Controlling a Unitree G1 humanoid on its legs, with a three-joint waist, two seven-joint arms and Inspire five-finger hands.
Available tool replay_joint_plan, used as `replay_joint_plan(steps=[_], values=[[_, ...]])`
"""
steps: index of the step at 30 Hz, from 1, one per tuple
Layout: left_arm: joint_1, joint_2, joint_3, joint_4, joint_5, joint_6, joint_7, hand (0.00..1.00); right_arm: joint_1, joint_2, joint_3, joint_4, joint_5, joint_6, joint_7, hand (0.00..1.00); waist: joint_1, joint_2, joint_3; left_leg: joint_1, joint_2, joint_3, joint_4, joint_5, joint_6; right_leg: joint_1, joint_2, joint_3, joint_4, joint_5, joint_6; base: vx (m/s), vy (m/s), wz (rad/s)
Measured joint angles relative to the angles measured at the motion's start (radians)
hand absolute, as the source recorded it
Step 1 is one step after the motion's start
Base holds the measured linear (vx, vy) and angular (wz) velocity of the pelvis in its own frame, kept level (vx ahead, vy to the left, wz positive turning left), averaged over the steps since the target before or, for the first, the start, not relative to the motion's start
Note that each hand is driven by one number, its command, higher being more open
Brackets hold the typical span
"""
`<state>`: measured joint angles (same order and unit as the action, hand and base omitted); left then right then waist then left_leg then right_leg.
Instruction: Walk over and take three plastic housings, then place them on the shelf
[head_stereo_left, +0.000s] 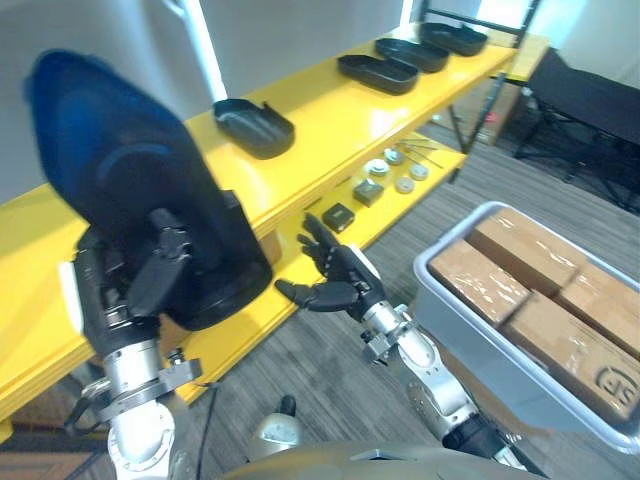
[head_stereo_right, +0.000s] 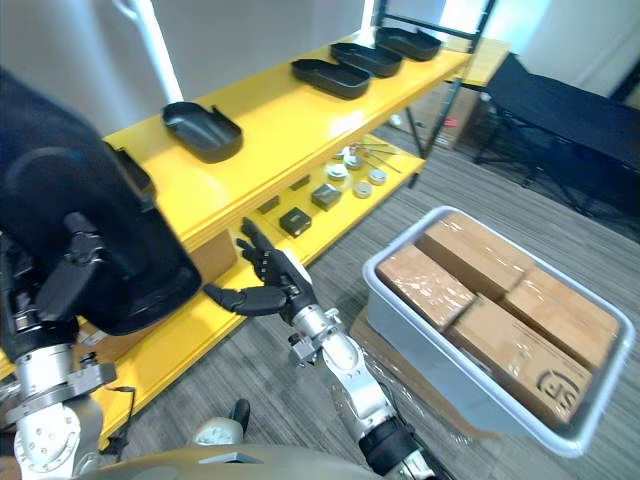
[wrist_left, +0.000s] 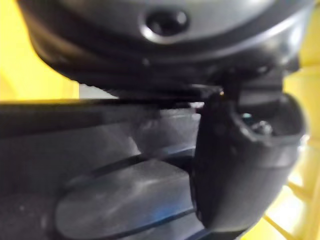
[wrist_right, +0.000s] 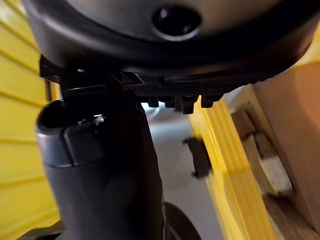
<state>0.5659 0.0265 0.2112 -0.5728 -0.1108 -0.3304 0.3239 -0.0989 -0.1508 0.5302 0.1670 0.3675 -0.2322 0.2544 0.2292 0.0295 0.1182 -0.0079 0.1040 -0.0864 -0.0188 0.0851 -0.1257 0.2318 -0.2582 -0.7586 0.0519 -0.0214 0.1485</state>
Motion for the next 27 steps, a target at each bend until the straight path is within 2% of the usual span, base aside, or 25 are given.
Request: replay_joint_plan(steps=[3,6,7,10,11,12,15,16,17,19,20,21,24,27], values=[[0.021,-0.051,0.074,0.022,-0.039,0.0,0.009,0.0,-0.07,0.001,0.006,0.034,-0.007,0.0,0.01,1.0,0.034,-0.002,0.001,-0.033,-0.022,-0.087,-0.001,0.012,0.003,0.025,-0.001,-0.085,0.011,-0.021,-0.002,-0.01,-0.036,0.79],[0.042,-0.075,0.111,0.029,-0.09,0.0,-0.042,0.0,-0.093,0.005,-0.008,0.065,-0.013,0.0,-0.042,1.0,0.074,-0.015,0.007,-0.046,-0.034,-0.138,-0.003,0.018,0.004,0.036,-0.004,-0.114,0.038,-0.052,-0.009,-0.03,-0.021,0.61],[0.045,-0.08,0.119,0.029,-0.099,-0.001,-0.053,0.0,-0.093,0.006,-0.009,0.065,-0.029,0.0,-0.056,1.0,0.075,-0.018,0.009,-0.051,-0.035,-0.146,-0.003,0.019,0.005,0.036,-0.004,-0.114,0.043,-0.057,-0.01,-0.03,-0.041,0.37],[0.057,-0.089,0.117,0.038,-0.132,-0.002,-0.095,0.0,-0.084,-0.001,-0.015,0.064,-0.048,0.0,-0.11,1.0,0.065,-0.024,0.021,-0.055,-0.043,-0.173,0.001,0.024,0.004,0.029,-0.014,-0.055,0.092,-0.098,-0.021,-0.04,-0.018,0.29],[0.048,-0.085,0.107,0.047,-0.132,-0.002,-0.117,0.0,-0.07,-0.003,-0.037,0.064,-0.048,0.0,-0.122,1.0,0.05,-0.024,0.031,-0.058,-0.054,-0.194,0.002,0.029,0.004,0.019,-0.019,0.023,0.118,-0.133,-0.028,-0.07,-0.017,0.51],[0.036,-0.084,0.09,0.056,-0.131,-0.006,-0.137,0.0,-0.051,-0.008,-0.069,0.061,-0.047,0.0,-0.138,1.0,0.035,-0.029,0.032,-0.074,-0.063,-0.216,0.001,0.038,0.003,-0.002,-0.021,0.062,0.143,-0.163,-0.011,-0.09,-0.036,0.49],[0.025,-0.084,0.057,0.063,-0.13,-0.007,-0.159,0.0,-0.001,-0.01,-0.143,0.05,-0.048,0.0,-0.158,1.0,0.029,-0.024,0.041,-0.105,-0.056,-0.242,0.001,0.051,0.004,-0.04,-0.018,0.064,0.182,-0.189,0.008,-0.09,-0.073,0.26],[0.027,-0.084,0.048,0.063,-0.126,-0.007,-0.162,0.0,0.029,-0.018,-0.171,0.05,-0.048,0.0,-0.161,1.0,0.015,-0.021,0.044,-0.118,-0.057,-0.253,0.005,0.058,0.005,-0.045,-0.017,0.055,0.194,-0.197,0.011,-0.07,-0.057,0.3],[0.027,-0.084,0.04,0.063,-0.125,-0.009,-0.163,0.0,0.055,-0.029,-0.195,0.05,-0.047,0.0,-0.164,1.0,0.007,-0.008,0.053,-0.131,-0.058,-0.266,0.01,0.071,-0.005,-0.055,-0.017,0.051,0.209,-0.203,0.008,-0.07,-0.044,0.28],[0.026,-0.084,0.026,0.063,-0.127,-0.015,-0.176,0.0,0.092,-0.038,-0.224,0.05,-0.048,0.0,-0.168,1.0,0.002,0.006,0.066,-0.147,-0.059,-0.268,0.012,0.086,-0.002,-0.061,-0.017,0.046,0.227,-0.207,0.007,-0.04,-0.022,0.22],[0.028,-0.084,0.018,0.064,-0.13,-0.016,-0.186,0.0,0.109,-0.038,-0.238,0.05,-0.05,0.0,-0.171,1.0,-0.004,0.01,0.072,-0.153,-0.061,-0.259,0.012,0.101,0.002,-0.059,-0.017,0.036,0.232,-0.208,0.005,-0.03,-0.005,0.52],[0.021,-0.081,0.001,0.074,-0.134,-0.017,-0.208,0.0,0.135,-0.035,-0.254,0.042,-0.085,0.0,-0.18,1.0,-0.024,0.01,0.082,-0.162,-0.069,-0.171,0.009,0.138,0.036,-0.046,-0.018,0.01,0.23,-0.21,0.001,-0.03,0.011,0.59],[-0.01,-0.062,-0.045,0.124,-0.188,-0.024,-0.26,0.0,0.189,-0.035,-0.262,-0.041,-0.136,-0.002,-0.203,1.0,-0.056,0.021,0.116,-0.159,-0.056,0.015,0.012,0.153,0.1,-0.013,-0.01,-0.034,0.237,-0.216,-0.001,-0.07,0.041,0.52],[0.002,-0.053,-0.096,0.179,-0.201,-0.023,-0.259,0.0,0.214,-0.034,-0.243,-0.066,-0.164,-0.027,-0.199,1.0,-0.069,0.024,0.123,-0.15,-0.041,0.029,0.02,0.145,0.101,-0.033,-0.004,0.015,0.268,-0.25,-0.001,-0.14,0.0,-0.04]])
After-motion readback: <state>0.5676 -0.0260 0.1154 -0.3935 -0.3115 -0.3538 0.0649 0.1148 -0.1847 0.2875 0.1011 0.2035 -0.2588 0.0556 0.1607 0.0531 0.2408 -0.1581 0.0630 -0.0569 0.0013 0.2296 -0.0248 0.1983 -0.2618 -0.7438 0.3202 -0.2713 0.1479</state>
